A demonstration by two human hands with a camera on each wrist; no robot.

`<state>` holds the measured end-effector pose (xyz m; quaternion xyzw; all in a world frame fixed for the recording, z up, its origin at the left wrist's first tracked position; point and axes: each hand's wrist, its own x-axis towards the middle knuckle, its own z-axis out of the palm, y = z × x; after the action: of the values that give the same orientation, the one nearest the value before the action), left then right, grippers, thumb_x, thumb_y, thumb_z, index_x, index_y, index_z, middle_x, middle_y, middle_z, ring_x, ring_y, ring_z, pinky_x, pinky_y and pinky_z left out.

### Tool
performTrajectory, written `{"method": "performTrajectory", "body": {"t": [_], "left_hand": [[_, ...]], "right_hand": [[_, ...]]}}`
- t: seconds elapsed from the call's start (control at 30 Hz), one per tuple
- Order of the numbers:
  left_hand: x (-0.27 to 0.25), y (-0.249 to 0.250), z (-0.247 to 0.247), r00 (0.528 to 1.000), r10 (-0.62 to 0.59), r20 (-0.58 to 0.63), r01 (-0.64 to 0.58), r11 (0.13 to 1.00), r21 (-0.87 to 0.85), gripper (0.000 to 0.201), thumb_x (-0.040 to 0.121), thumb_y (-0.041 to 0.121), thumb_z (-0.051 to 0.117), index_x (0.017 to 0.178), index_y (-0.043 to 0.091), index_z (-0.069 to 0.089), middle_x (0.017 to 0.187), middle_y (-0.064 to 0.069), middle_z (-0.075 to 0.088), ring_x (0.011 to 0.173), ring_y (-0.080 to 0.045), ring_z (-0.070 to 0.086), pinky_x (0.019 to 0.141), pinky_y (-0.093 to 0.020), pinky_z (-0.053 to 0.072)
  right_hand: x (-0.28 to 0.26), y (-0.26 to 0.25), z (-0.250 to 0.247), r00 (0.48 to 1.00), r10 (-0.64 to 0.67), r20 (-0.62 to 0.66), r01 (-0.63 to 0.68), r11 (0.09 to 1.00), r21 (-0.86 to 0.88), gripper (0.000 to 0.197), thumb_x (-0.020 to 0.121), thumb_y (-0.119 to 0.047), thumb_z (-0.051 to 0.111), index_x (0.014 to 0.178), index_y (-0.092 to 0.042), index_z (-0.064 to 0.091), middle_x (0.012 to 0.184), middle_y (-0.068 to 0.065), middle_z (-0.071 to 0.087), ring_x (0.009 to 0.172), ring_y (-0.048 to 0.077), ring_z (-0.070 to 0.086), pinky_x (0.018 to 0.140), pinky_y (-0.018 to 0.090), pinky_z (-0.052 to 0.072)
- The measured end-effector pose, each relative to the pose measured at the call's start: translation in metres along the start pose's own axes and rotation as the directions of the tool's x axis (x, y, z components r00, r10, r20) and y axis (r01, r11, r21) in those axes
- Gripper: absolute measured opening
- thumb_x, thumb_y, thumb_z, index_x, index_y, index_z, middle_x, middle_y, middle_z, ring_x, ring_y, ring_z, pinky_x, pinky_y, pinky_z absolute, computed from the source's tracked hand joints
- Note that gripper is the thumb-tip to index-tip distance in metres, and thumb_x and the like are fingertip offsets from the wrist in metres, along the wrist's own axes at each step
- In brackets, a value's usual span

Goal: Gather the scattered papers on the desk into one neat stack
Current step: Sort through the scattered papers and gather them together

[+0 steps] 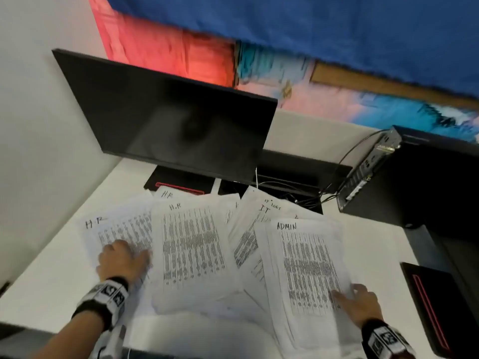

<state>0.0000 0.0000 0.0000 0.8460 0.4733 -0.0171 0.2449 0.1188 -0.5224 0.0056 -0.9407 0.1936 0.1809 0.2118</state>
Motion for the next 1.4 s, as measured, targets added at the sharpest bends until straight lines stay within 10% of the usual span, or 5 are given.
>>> {"method": "performTrajectory", "body": {"t": [0.27,0.63,0.77,1.17,1.4], "left_hand": [[0.010,-0.018,-0.014,0.867,-0.490,-0.088,0.478,0.869,-0.126,0.120,0.061,0.061,0.084,0.140,-0.012,0.029,0.140,-0.030,0.038,0.132,-0.042,0.039,0.106,-0.057,0.036],[0.089,-0.027,0.039,0.956,-0.142,0.257,0.231,0.905,-0.358,0.080,0.047,0.056,0.086,0.104,0.005,0.063,0.094,-0.017,0.074,0.077,-0.036,0.072,0.066,-0.047,0.063],[0.057,0.022,0.010,0.965,-0.030,0.260,0.110,0.948,-0.297,0.041,0.076,0.018,0.082,0.105,-0.001,0.061,0.106,-0.017,0.070,0.096,-0.036,0.066,0.085,-0.045,0.056],[0.075,0.026,0.013,0.794,0.117,0.596,-0.044,0.990,-0.136,0.090,0.054,0.038,0.096,0.128,0.001,0.060,0.120,-0.013,0.070,0.111,-0.032,0.065,0.097,-0.044,0.053],[0.052,0.051,0.022,0.958,-0.047,0.283,0.108,0.973,-0.204,0.098,0.070,0.070,0.071,0.135,0.001,0.048,0.134,-0.019,0.060,0.120,-0.038,0.059,0.097,-0.046,0.051]], "right_hand": [[0.033,0.004,0.007,0.976,0.133,0.172,-0.162,0.972,0.172,0.071,0.066,-0.047,0.087,0.108,0.008,0.067,0.101,0.023,0.073,0.087,0.032,0.067,0.086,0.038,0.053],[0.024,-0.020,0.011,0.983,-0.162,0.088,0.129,0.944,0.304,0.013,0.087,-0.014,0.074,0.088,-0.002,0.069,0.077,0.014,0.071,0.074,0.030,0.066,0.074,0.038,0.050],[0.004,-0.027,0.000,0.971,-0.210,-0.113,0.238,0.898,0.369,0.009,0.094,-0.018,0.065,0.095,-0.010,0.068,0.084,0.015,0.072,0.081,0.031,0.066,0.075,0.035,0.048],[0.024,-0.009,0.012,0.957,0.257,0.135,-0.290,0.867,0.406,0.105,0.050,-0.059,0.087,0.129,0.002,0.053,0.123,0.023,0.064,0.109,0.039,0.063,0.097,0.046,0.050],[0.060,-0.038,0.015,0.931,0.113,0.346,-0.269,0.855,0.445,0.102,0.043,-0.051,0.097,0.128,-0.005,0.065,0.123,0.011,0.072,0.116,0.032,0.064,0.108,0.052,0.041]]}}
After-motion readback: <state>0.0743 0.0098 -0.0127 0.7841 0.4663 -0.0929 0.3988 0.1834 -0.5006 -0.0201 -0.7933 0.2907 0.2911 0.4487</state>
